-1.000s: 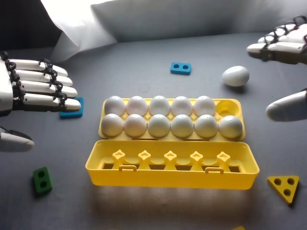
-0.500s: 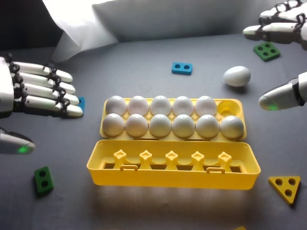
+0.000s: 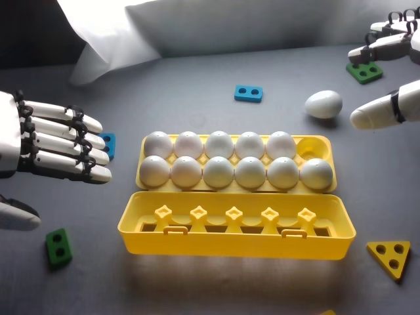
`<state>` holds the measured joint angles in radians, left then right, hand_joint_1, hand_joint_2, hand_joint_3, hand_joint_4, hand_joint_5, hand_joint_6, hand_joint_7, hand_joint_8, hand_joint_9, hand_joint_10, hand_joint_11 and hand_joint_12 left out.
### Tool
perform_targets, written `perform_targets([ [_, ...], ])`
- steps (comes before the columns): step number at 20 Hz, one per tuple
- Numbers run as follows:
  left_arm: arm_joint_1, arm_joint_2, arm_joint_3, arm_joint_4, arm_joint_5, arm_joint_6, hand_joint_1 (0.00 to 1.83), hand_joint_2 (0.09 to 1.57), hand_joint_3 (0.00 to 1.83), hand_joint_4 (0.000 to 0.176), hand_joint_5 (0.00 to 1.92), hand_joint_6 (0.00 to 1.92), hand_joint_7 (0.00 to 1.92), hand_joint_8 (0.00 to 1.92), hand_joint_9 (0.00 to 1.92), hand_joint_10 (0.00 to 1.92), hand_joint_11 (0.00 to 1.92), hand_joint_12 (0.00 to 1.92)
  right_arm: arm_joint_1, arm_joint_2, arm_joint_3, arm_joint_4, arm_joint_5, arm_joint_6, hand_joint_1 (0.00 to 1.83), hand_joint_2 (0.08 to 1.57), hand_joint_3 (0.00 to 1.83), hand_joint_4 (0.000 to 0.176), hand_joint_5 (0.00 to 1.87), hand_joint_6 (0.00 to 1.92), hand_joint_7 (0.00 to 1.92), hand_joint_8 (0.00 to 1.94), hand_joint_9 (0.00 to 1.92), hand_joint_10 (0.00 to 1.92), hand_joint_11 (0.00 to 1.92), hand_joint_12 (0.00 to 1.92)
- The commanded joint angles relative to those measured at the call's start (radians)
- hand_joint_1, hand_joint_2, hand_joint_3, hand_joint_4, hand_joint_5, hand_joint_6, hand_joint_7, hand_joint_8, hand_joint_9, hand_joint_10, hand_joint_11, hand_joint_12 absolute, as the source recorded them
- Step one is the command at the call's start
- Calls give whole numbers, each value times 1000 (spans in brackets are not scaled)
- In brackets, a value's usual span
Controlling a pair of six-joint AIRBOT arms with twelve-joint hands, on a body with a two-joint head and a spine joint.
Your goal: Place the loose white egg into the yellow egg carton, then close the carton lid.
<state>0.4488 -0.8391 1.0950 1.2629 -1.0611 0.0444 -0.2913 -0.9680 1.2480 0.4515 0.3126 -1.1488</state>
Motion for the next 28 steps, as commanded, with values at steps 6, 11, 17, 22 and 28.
perform_targets([
  [6,-20,4,51,31,-133,-54,0,1449,0,0,196,2,196,4,144,1,0,182,4,-75,107,-12,93,8,798,712,1,176,465,26,0,0,0,0,0,0],
  [11,41,-19,78,77,-191,-63,0,1439,1,0,249,1,252,1,186,0,0,313,12,-137,157,-11,108,9,891,749,11,176,484,17,0,0,0,0,0,0],
  [17,81,-56,107,87,-194,-136,0,1431,0,0,228,2,235,2,181,2,0,252,26,-210,249,-11,100,43,884,762,4,176,561,12,0,0,0,0,0,0],
  [22,80,-58,88,87,-193,-139,0,1443,2,0,257,0,264,0,220,0,0,366,34,-263,324,-11,92,92,850,766,2,176,590,12,0,0,0,0,0,0],
  [28,77,-60,68,87,-187,-141,0,1446,0,0,241,4,252,4,206,6,42,161,34,-324,397,-11,90,118,834,754,0,176,673,14,0,0,0,0,0,0],
])
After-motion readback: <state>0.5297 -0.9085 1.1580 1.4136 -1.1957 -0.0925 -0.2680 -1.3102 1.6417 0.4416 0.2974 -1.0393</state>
